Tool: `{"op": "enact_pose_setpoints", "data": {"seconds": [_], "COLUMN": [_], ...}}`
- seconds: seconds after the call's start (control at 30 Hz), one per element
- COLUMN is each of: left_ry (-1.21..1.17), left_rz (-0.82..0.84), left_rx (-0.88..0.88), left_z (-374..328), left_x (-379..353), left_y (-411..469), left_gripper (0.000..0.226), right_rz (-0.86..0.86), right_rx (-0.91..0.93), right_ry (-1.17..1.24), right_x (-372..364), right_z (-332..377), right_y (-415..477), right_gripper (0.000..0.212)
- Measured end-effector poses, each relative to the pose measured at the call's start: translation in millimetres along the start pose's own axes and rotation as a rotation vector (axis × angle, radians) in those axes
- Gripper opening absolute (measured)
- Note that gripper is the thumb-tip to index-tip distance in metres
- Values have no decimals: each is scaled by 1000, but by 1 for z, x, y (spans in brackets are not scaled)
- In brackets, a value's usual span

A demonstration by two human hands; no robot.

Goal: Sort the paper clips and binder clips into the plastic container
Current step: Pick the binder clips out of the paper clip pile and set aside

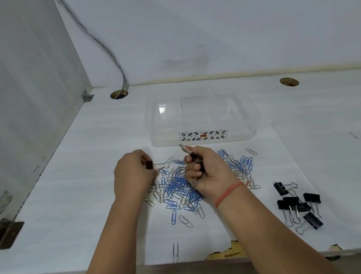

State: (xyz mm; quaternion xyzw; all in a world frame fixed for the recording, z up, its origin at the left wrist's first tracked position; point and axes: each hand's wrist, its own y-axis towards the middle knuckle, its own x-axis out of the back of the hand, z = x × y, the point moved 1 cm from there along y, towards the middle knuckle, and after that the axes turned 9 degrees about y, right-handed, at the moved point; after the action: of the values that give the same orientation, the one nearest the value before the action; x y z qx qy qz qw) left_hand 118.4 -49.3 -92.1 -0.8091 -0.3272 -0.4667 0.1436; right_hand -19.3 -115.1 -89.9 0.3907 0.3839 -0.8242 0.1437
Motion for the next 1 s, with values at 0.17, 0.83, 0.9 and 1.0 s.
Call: {"op": "enact_pose_setpoints", "data": {"seconds": [0.17, 0.83, 0.9, 1.0], "left_ry": [-113, -1328, -1297, -1249], "left_rz": [-82, -395, -433, -414], "left_rx": [-37, 796, 715, 611], "left_z": [-2, 82, 85, 85], "left_x": [3, 67, 66, 65], "left_y": [-11, -53, -53, -52], "left_gripper": [17, 12, 16, 17], "right_rz": [7, 104, 154, 246], "right_rx": [10, -102, -53, -4], "right_ry": [25, -593, -846, -1165], "right_x": [-4, -89, -91, -96], "right_z": [3, -148, -152, -140], "right_y": [-5, 9, 7, -2], "right_gripper": [21, 24, 27, 15]}}
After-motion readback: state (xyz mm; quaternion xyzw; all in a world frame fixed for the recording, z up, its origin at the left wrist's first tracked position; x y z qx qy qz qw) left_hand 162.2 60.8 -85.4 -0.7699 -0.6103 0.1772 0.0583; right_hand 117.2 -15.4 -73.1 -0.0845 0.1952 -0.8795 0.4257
